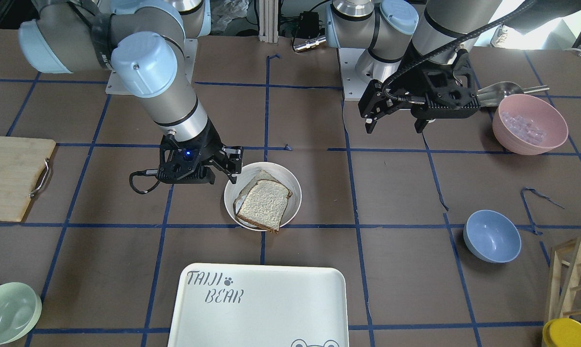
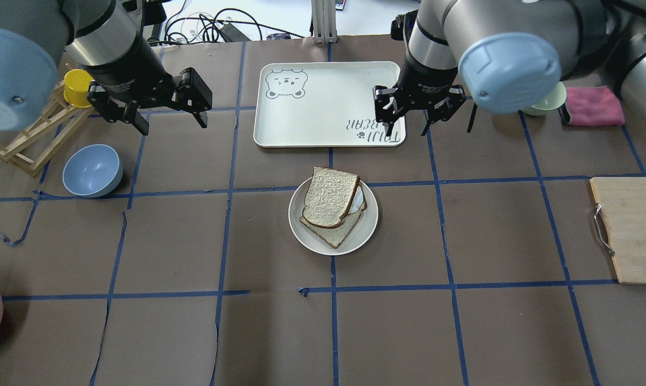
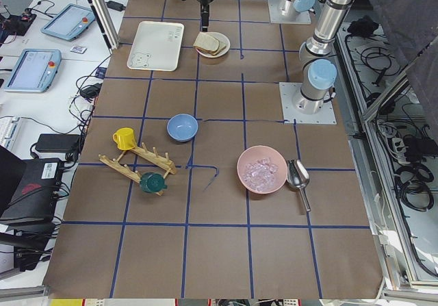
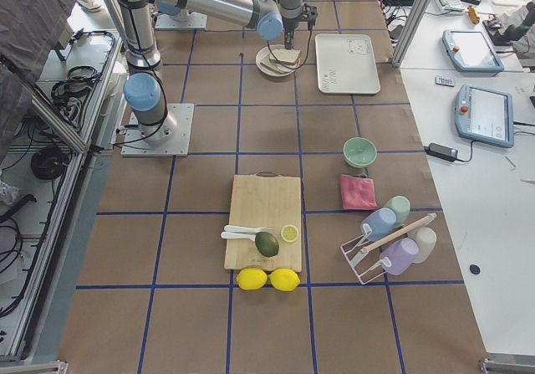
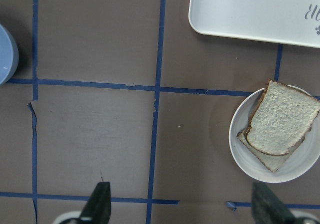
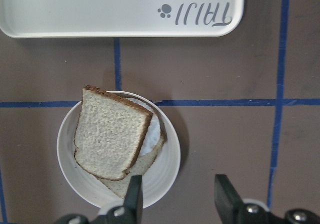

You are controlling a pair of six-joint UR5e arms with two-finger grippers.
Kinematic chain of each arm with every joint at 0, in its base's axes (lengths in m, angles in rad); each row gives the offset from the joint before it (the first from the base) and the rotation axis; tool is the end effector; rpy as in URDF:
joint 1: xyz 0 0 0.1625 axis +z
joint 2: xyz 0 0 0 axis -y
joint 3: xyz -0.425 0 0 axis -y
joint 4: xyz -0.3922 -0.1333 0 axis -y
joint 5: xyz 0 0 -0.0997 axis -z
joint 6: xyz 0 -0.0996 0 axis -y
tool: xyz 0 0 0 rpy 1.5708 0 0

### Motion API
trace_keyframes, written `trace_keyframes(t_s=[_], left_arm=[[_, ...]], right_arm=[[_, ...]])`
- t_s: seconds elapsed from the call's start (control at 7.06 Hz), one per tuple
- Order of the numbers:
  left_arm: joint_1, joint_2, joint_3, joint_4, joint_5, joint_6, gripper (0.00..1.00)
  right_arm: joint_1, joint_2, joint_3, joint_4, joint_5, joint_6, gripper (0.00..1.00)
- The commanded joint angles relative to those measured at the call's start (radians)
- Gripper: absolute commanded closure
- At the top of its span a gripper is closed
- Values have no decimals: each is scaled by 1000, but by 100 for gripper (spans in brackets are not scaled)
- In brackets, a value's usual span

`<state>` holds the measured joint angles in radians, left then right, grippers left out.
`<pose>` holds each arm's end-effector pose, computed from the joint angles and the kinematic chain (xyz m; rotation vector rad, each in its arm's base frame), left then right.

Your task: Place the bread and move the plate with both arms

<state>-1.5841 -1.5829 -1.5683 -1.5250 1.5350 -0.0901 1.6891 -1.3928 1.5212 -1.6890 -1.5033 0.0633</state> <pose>-0.1435 -0.4987 0.4878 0.1181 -3.1013 0.0532 0.2055 -0.5424 0.4302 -0.0840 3.0740 0.0250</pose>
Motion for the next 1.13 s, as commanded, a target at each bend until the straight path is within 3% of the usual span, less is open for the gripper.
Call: trace_keyframes(t_s=[0.0,0.42,0.57,0.85,0.99], left_arm=[[-5,7,-6,-4,-1,-11,0],[-33,-38,-108,3,-6,-184,0],[-80,-54,-199,81,-38,-297,0],[-129,-121,-431,448,-81,-434,0],[-131,-162,-464,518,-107,-473,4]], right_arm=[[-90,-63,-53,87,-40,-124,0],[-89,-132,-46,149,-55,-128,0],[-92,-132,-47,144,-52,-135,0],[-95,-132,-47,138,-46,-152,0],[-95,-130,-46,147,-49,-152,0]])
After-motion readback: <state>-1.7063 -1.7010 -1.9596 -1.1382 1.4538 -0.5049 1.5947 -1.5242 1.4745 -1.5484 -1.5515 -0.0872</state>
